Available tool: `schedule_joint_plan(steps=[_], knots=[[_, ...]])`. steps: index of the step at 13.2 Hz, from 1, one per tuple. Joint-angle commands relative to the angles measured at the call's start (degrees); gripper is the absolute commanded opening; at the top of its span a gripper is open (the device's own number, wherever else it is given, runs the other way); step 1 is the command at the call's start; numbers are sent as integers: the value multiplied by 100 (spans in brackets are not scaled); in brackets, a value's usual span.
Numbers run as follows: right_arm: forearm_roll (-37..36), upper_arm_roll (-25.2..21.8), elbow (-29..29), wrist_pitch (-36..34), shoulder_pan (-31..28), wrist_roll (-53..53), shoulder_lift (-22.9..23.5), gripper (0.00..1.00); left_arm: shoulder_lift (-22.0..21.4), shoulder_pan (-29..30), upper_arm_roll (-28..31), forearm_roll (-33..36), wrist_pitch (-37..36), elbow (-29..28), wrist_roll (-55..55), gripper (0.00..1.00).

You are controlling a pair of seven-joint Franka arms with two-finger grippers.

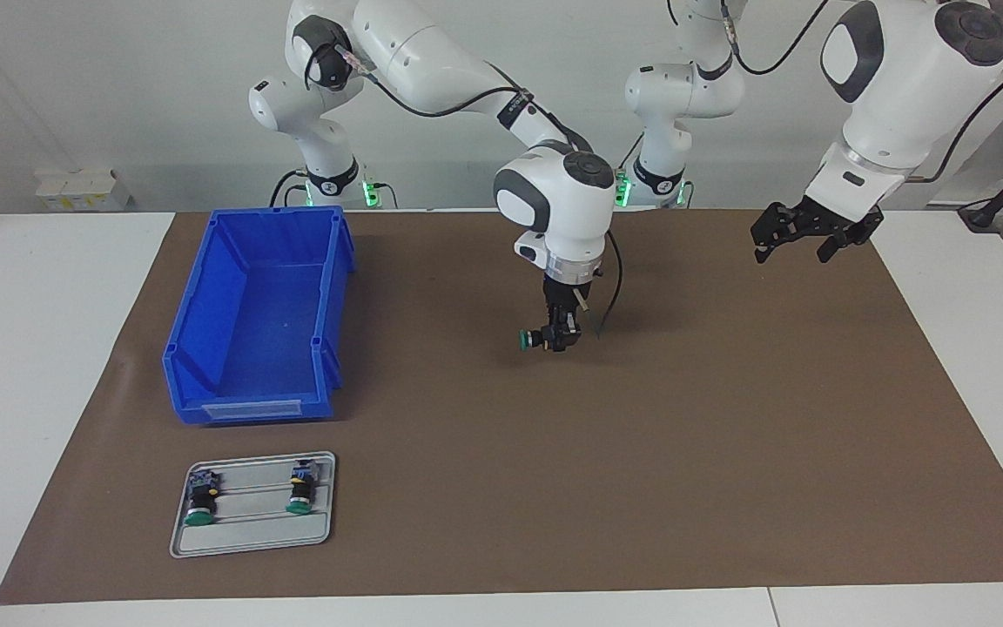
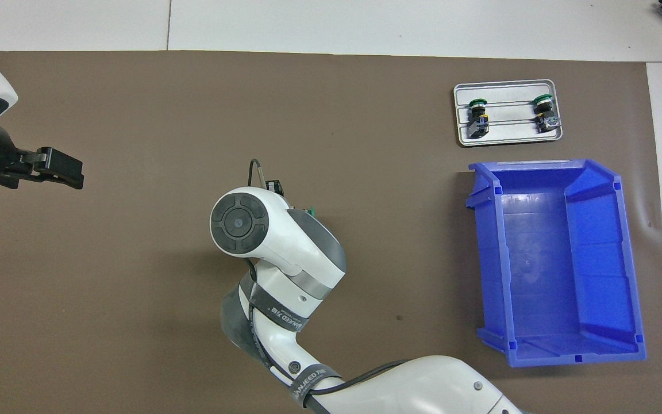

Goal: Place and press button with both arms
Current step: 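Carry the button to the table middle and set it down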

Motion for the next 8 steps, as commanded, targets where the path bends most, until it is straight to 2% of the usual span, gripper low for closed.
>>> schedule_joint_plan(steps=[1,4,7,8], knots=[[215,8,-236,334,22,198,21,0,-137,71,-44,3,-31,-148,66,100],[206,8,-851,940,57,48,-76,0,-137,71,-44,3,-31,-148,66,100],[206,8,-932,968,67,39,-84,0,-137,71,-44,3,-31,-148,66,100],[206,8,-932,959,66,39,-84,14,-137,71,-44,3,-31,-148,66,100]])
